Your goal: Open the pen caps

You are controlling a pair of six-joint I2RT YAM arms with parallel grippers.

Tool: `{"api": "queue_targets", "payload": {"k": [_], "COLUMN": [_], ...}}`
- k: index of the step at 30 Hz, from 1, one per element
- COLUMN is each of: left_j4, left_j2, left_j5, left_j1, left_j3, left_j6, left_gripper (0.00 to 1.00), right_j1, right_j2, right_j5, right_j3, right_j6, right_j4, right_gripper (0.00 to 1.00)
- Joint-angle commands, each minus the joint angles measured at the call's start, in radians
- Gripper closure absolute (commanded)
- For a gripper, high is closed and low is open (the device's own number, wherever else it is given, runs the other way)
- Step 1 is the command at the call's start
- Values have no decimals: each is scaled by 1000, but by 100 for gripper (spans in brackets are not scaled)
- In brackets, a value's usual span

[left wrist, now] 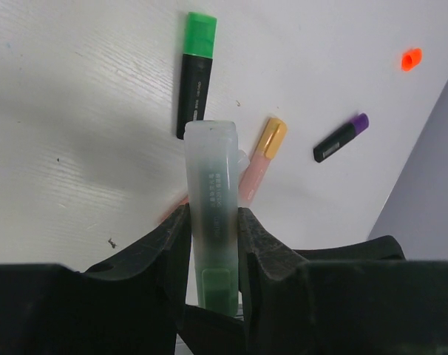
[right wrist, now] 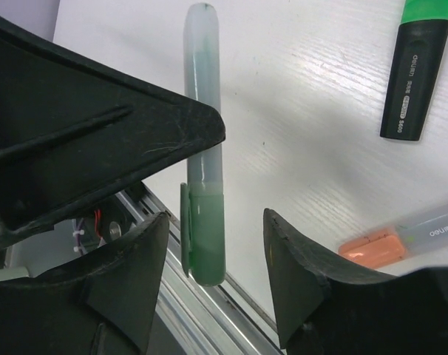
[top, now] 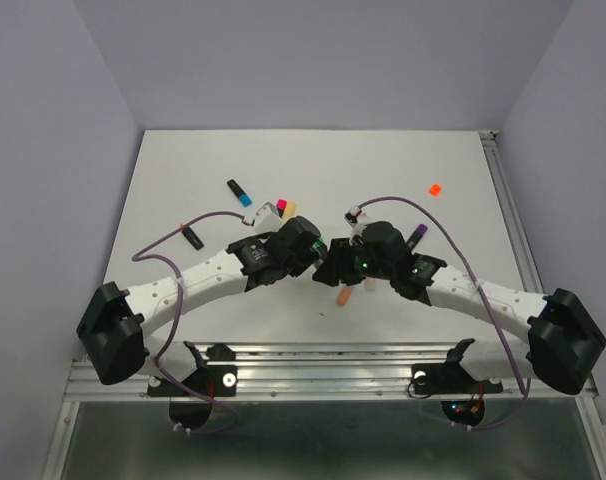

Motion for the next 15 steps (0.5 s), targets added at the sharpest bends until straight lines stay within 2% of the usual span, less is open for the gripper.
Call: {"api": "queue_targets", "payload": {"k": [1,8,9,11,15], "left_j4": [-9,2,3,5,19], "left_j2": [-48,-39,-39,-39,-40], "left_j5": [-47,-44,-46,-66,-151], "left_j1": [-7,-7,-7,-7,-1], "left_j3": [16,16,16,16,21], "left_j6": [-12,1,2,2,31], "left_gripper": [100,100,100,100,100], "right_j1": [11,14,12,14,12], "right_j2": [-4,-12,-18,-30,-66], "right_j5": [-3,-45,-51,-72,-92], "right_j3": [39,16,10,-4,-25], "right_j6": [22,44,53,65,74], "right_j4": [23,83,92,103,68], "right_gripper": [44,75,86,97,99]}}
